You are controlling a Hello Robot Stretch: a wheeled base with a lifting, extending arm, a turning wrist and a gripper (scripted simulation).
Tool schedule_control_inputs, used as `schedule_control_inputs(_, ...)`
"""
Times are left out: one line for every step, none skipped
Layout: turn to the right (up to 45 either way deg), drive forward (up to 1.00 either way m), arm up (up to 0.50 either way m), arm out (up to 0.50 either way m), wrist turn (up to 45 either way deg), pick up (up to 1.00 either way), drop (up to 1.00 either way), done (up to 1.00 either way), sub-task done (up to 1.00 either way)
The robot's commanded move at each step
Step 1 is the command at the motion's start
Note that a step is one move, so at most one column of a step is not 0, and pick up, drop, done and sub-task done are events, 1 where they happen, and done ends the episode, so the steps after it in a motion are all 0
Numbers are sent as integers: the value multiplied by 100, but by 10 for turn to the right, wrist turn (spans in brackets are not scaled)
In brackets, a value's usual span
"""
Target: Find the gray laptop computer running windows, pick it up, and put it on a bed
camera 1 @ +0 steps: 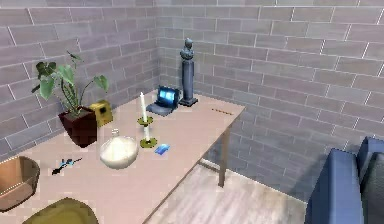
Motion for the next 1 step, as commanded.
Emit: schedule_control_inputs(210,0,0,0,0,0,0,0,0)
